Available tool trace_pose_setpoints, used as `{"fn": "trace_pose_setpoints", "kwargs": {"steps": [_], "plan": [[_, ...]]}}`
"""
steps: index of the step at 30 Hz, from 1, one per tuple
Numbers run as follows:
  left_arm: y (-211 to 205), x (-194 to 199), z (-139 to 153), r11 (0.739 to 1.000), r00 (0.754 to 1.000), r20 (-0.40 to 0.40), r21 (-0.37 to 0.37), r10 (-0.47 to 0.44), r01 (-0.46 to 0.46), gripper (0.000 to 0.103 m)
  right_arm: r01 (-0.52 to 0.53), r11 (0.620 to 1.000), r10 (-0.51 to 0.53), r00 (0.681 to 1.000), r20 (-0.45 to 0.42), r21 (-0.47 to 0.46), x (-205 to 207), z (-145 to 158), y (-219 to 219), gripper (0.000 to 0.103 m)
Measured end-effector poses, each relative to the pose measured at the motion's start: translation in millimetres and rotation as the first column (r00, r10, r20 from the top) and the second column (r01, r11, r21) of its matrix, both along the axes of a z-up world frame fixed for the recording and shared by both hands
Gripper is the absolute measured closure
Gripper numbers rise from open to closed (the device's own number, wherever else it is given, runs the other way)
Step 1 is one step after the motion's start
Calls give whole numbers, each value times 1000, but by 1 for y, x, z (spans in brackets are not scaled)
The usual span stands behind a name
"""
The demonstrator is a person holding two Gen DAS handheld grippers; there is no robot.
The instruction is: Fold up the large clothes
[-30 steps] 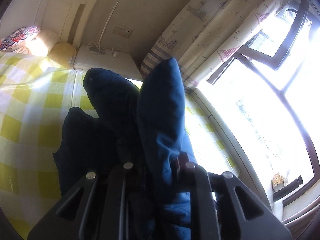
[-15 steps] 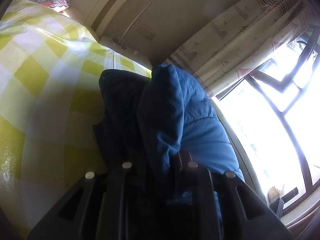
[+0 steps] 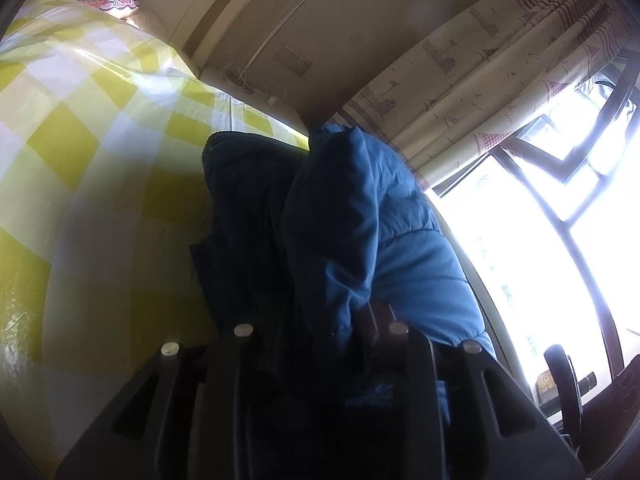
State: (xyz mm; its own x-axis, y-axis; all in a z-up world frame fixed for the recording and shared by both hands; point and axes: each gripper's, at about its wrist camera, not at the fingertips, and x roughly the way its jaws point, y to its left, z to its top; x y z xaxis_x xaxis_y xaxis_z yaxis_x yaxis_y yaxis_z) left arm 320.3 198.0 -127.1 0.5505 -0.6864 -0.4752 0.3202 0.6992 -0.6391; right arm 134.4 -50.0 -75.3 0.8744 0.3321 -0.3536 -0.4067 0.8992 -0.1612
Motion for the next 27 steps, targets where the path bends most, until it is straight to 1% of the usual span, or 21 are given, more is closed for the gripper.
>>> {"fn": "trace_pose_setpoints", "kwargs": {"steps": [4,5,7,8,9,10,11,13,14,15,16,18,20,23,27], "plan": [[-8,-6,6,997,999,37,72,20,-23,73,5,1000,-5,1000,-29,-5,7,-13,18,20],[-9,-7,8,995,999,45,97,30,-35,70,-7,999,5,999,-50,-34,9,-20,25,19],[-12,-12,14,983,995,69,168,67,-77,60,-1,990,-11,996,-85,-143,15,-46,40,18],[-14,-16,18,967,991,90,227,98,-116,48,-7,983,-3,998,-57,-183,13,-57,44,18],[-16,-22,23,948,986,115,280,122,-150,42,-14,976,8,1000,-27,-219,11,-65,47,18],[-17,-28,28,930,981,141,323,135,-174,41,-19,971,16,1000,-13,-240,10,-70,49,17],[-20,-35,34,910,974,171,364,146,-200,39,-21,970,18,1000,-13,-241,10,-72,49,17],[-26,-50,47,845,954,244,460,174,-272,37,-18,972,13,1000,-23,-235,12,-72,50,17],[-30,-57,54,819,944,280,491,173,-296,37,-18,972,13,1000,-25,-236,12,-72,51,17],[-33,-65,61,804,936,309,507,167,-311,37,-18,971,12,1000,-24,-237,12,-72,51,17],[-35,-71,66,793,929,332,516,163,-323,36,-18,972,12,1000,-24,-235,12,-72,51,17],[-38,-82,76,777,916,369,527,156,-345,33,-17,973,11,1000,-26,-232,11,-73,51,17],[-41,-87,81,762,910,386,541,153,-357,33,-19,974,14,1000,-26,-226,11,-73,50,17],[-47,-93,83,750,906,396,552,147,-363,33,-23,975,16,999,-34,-222,12,-74,50,17],[-57,-89,84,744,907,397,562,141,-361,33,-27,976,19,999,-39,-215,13,-76,49,17]]}}
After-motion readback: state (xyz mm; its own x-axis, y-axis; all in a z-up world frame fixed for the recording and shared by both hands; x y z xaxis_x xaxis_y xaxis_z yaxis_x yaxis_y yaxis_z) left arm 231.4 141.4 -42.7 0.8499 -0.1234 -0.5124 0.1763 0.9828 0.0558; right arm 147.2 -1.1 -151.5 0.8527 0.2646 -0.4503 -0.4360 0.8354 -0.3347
